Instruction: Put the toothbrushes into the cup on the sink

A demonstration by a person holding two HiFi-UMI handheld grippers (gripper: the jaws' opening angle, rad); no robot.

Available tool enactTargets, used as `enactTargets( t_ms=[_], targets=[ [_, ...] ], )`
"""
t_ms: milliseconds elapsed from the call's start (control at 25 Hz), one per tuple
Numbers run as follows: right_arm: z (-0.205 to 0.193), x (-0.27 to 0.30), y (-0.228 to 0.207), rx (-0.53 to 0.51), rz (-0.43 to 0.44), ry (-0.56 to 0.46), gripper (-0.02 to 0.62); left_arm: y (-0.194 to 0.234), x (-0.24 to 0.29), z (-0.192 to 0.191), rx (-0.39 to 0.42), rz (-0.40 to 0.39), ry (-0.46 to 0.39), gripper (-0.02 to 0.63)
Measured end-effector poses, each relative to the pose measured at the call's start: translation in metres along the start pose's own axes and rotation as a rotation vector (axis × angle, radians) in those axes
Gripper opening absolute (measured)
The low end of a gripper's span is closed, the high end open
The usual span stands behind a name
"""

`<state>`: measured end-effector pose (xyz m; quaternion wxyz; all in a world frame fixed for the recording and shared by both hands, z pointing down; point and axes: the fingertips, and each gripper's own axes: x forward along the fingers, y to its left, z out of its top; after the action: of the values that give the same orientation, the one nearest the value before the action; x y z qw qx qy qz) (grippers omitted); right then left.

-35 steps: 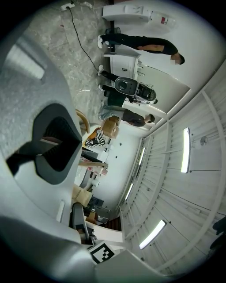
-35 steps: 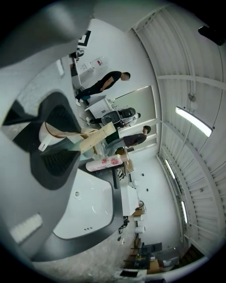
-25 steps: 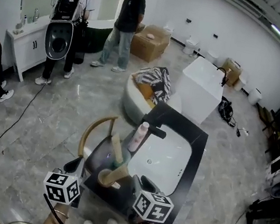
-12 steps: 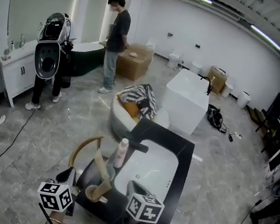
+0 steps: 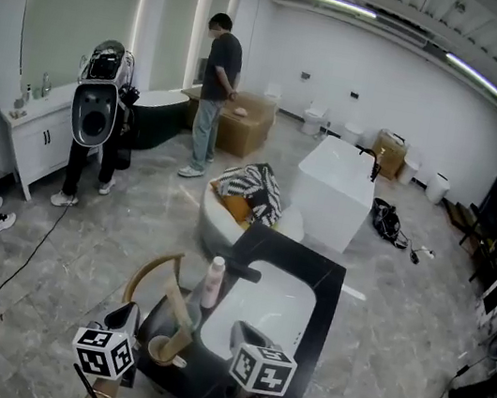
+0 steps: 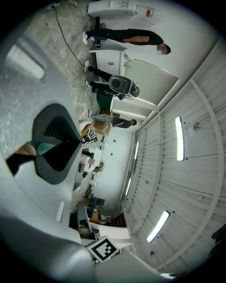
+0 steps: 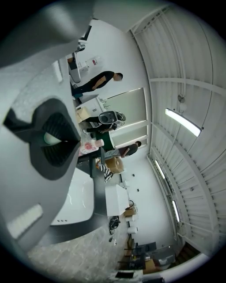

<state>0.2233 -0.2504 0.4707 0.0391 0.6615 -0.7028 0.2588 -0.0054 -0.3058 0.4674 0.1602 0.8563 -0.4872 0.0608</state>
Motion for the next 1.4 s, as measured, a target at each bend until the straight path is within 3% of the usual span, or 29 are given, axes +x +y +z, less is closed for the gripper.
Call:
enactTargets(
  t_ms=[760,1000,1400],
  targets=[
    [0.018,0.002,0.009,-0.093,0.032,-0.014,0.003,-0.01,-0.003,0.005,0.012,0.008,-0.017,0.009],
    [0.024,0.004,0.015,-0.196,0.017,-0.029,0.002,-0.011,0.001,0.005,0.014,-0.001,-0.017,0.009],
    [0.024,0.007,0.013,-0.187,-0.003,-0.023,0.003,-0.01,0.004,0.004,0.008,-0.015,-0.014,0.009]
  ],
)
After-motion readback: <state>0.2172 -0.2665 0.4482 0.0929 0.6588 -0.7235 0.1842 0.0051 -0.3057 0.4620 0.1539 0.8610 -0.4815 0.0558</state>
